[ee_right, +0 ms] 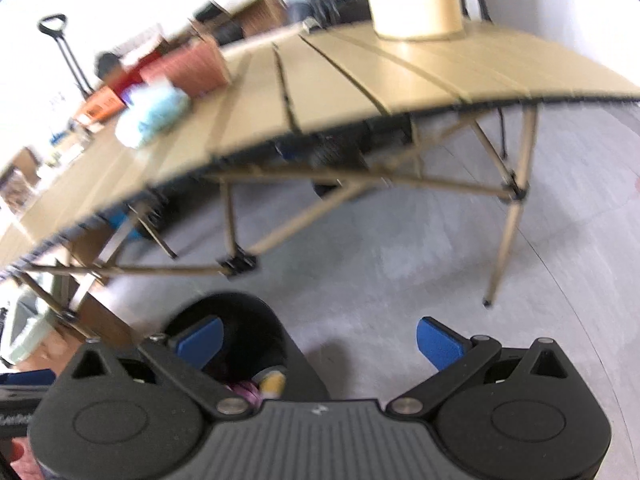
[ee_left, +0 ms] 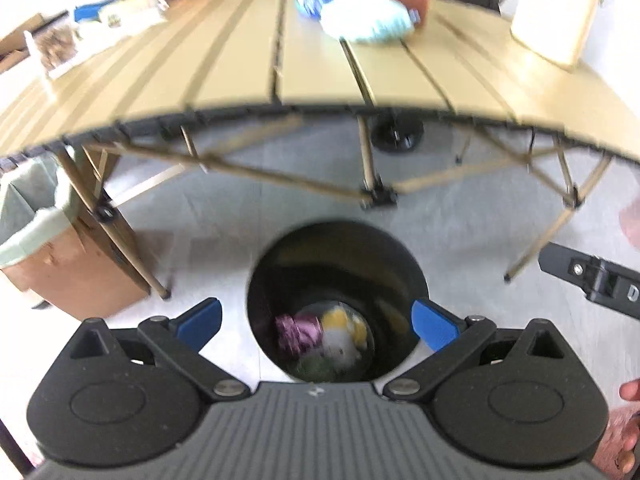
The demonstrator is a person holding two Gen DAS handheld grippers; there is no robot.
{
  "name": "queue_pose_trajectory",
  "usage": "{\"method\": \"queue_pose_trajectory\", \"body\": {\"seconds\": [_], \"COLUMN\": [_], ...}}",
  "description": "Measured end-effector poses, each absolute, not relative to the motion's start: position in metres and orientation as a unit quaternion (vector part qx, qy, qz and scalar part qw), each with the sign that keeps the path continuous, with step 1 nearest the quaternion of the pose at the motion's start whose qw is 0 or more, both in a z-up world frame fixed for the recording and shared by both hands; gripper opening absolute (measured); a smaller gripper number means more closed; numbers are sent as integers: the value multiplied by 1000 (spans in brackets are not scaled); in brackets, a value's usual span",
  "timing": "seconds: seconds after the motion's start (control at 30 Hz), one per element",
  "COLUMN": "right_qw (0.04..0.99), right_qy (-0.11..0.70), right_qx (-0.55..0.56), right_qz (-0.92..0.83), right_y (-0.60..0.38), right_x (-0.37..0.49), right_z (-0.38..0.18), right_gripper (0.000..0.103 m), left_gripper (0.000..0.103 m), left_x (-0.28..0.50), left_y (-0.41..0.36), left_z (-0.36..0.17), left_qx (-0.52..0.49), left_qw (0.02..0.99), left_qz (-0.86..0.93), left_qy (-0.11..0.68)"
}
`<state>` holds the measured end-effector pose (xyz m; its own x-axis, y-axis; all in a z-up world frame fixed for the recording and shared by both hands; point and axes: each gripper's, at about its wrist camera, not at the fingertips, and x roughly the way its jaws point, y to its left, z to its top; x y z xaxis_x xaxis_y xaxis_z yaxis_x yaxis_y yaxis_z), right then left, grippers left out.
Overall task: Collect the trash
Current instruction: 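Move both open tools back toward the items on the table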
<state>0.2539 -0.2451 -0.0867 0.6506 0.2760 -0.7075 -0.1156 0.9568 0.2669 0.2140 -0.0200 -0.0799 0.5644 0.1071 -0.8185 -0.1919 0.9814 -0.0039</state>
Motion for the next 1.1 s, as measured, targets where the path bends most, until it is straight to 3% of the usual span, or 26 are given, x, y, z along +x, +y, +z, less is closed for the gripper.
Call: {"method": "queue_pose_trajectory", "body": {"seconds": [0.33, 0.57, 0.83, 1.1], "right_qw": [933, 949, 955, 958], "right_qy": [304, 234, 172, 171], "right_qx": [104, 121, 151, 112], "right_qz": [159, 171, 188, 203], "right_y": [-222, -202, -182, -143], "right_x": [266, 293, 333, 373], "right_z": [-28, -2, 5, 8], "right_gripper": [103, 103, 103, 103], "left_gripper": [103, 103, 103, 103], "left_x": [215, 240, 273, 315], "left_y": [13, 38, 56, 75], "left_z": [-15, 15, 25, 25], "left_qx": [-67, -92, -119, -130], "left_qw": [932, 942, 946, 948], "left_qz": [111, 130, 140, 148], "left_qy": [339, 297, 267, 249]}}
